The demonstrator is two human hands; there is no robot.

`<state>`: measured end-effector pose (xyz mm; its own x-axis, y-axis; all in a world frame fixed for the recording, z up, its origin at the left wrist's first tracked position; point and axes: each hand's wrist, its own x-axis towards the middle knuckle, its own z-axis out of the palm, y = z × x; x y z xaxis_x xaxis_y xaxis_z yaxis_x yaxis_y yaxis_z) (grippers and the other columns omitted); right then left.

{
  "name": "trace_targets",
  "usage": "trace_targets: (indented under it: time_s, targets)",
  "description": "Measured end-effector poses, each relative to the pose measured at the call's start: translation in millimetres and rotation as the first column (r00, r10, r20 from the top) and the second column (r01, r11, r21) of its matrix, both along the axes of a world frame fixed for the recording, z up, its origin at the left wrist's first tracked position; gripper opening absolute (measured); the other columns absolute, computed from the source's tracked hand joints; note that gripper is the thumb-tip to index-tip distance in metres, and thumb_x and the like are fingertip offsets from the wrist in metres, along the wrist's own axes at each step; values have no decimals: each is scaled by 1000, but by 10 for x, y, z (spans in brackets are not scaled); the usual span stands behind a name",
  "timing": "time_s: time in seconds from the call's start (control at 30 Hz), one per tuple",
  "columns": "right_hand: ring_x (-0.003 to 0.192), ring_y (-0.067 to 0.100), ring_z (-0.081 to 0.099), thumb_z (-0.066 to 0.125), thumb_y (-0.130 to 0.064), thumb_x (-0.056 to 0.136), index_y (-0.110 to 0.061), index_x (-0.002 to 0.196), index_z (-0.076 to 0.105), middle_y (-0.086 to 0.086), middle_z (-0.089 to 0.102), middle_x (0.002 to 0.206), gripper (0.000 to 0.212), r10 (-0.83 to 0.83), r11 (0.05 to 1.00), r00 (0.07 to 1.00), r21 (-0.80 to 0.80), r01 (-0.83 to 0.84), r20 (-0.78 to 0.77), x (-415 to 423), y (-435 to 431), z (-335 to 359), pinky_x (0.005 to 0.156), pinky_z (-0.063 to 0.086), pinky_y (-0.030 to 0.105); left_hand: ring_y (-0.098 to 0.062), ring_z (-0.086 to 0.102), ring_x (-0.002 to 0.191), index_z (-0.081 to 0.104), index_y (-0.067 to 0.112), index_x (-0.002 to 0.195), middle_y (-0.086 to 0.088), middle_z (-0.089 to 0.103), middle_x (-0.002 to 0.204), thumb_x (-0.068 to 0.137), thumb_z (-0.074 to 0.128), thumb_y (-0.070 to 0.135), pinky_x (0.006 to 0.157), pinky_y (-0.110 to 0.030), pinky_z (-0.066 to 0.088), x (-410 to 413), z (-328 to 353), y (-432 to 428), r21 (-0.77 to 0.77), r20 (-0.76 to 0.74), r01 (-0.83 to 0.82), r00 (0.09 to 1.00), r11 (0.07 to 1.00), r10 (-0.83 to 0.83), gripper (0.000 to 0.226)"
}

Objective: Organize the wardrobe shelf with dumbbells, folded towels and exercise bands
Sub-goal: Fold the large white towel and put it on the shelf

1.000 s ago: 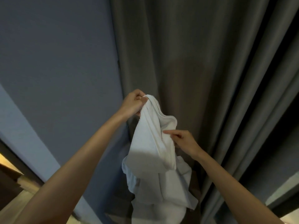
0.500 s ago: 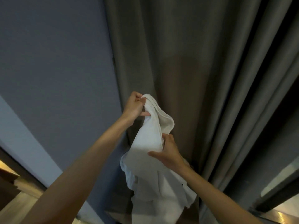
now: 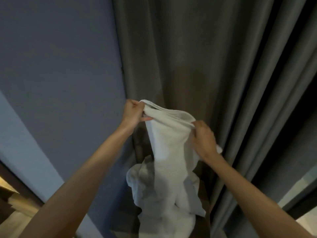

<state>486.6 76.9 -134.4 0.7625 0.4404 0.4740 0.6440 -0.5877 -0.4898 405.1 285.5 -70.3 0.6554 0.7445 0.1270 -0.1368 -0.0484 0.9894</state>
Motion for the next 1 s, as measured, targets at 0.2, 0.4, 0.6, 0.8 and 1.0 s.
trace_targets:
  time_s: [0.2, 0.4, 0.6, 0.8, 1.0]
  targets:
    - [97, 38, 52, 50, 13, 75, 3, 106, 60, 21, 57, 112, 34, 64, 992, 928, -124, -19, 367, 72, -169, 707, 83, 42, 43, -14, 51, 49, 45, 16, 86, -5, 56, 70, 74, 68, 32, 41, -24, 48, -210, 54, 296, 404, -441, 187, 897, 895, 12, 30]
    - [97, 36, 53, 54, 13, 78, 3, 109, 61, 21, 59, 114, 34, 165, 983, 832, -153, -98, 529, -45, -215, 1028, 78, 44, 39, -15, 65, 62, 63, 23, 71, 7, 64, 68, 66, 70, 48, 50, -29, 56, -170, 212, 258, 544, -587, 361, 809, 758, 36, 27]
    - [93, 36, 54, 49, 5, 83, -6, 114, 58, 14, 56, 113, 34, 112, 945, 831, -316, 80, 545, 225, -388, 1128, 59, 37, 35, -16, 69, 64, 78, 20, 89, -3, 71, 70, 70, 56, 0, 63, -27, 56, -76, 548, 211, 691, -251, 57, 954, 721, 166, 35]
    - [91, 36, 59, 52, -10, 85, -16, 112, 60, 9, 57, 100, 28, 57, 951, 962, -309, 30, 267, 367, -631, 926, 63, 43, 36, -12, 66, 63, 76, 32, 79, 6, 72, 75, 64, 44, -7, 63, -32, 60, -62, 813, -63, 649, -36, -36, 996, 760, 78, 52]
    - [82, 32, 57, 52, -1, 81, -14, 104, 62, 9, 58, 94, 28, -82, 987, 937, -103, 123, 339, 277, -521, 1072, 60, 34, 31, -11, 63, 85, 76, 30, 84, 2, 70, 86, 61, 49, -3, 76, -20, 50, -199, 1168, -139, 762, 199, -183, 979, 621, 44, 48]
